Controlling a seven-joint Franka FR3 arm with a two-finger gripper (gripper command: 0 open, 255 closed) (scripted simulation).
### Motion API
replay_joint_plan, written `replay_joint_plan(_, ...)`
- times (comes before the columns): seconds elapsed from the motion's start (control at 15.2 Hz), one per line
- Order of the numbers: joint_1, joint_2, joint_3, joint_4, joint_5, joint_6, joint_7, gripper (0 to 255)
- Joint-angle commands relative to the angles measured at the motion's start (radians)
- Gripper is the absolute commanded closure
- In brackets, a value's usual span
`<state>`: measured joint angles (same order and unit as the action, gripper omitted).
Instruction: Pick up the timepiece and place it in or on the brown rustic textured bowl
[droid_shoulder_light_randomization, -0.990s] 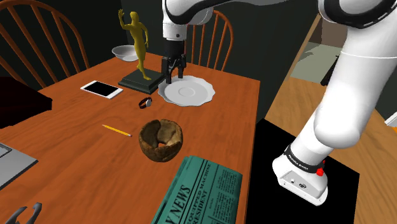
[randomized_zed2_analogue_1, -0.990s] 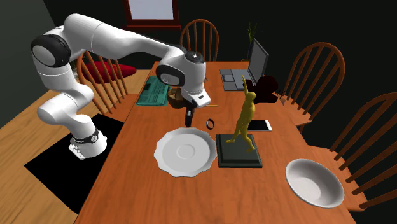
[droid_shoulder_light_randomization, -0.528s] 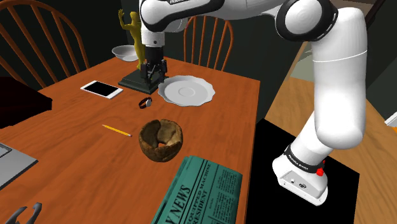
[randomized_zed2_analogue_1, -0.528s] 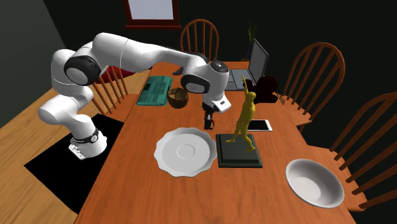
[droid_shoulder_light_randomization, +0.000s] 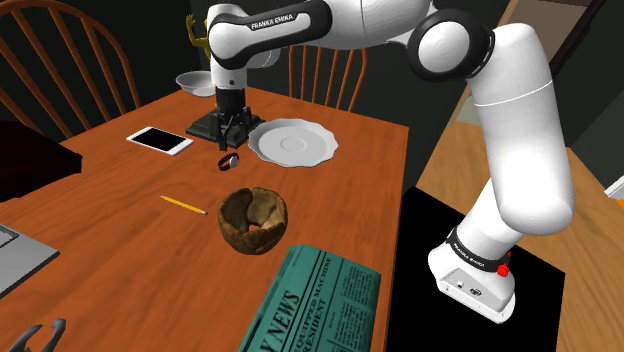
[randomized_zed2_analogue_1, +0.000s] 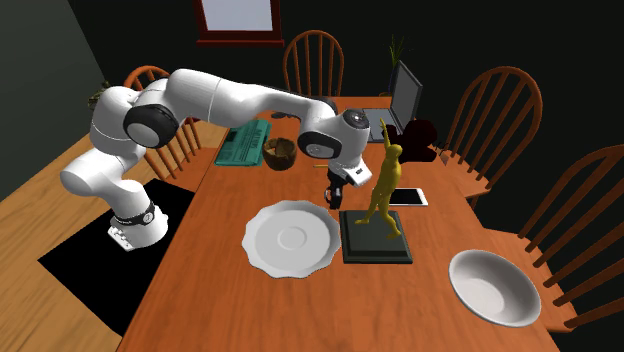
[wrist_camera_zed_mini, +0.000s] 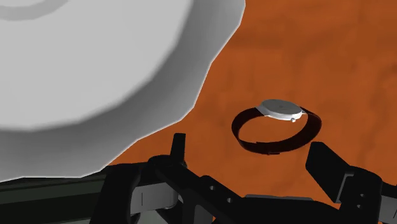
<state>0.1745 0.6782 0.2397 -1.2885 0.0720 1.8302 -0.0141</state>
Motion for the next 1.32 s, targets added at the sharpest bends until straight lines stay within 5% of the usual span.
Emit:
replay_joint_plan(0.0, 0.002, 0.006, 0.000, -0.017, 0.000, 0.024, -0.001, 0)
replay_joint_plan(0.59, 0.002, 0.007, 0.000, -0.024, 0.000, 0.031, -0.001, 0)
replay_joint_plan(0.66, 0.002, 0.007, 0.000, -0.024, 0.000, 0.031, -0.001, 255)
replay_joint_plan(1.25, 0.002, 0.007, 0.000, -0.024, 0.000, 0.031, -0.001, 255)
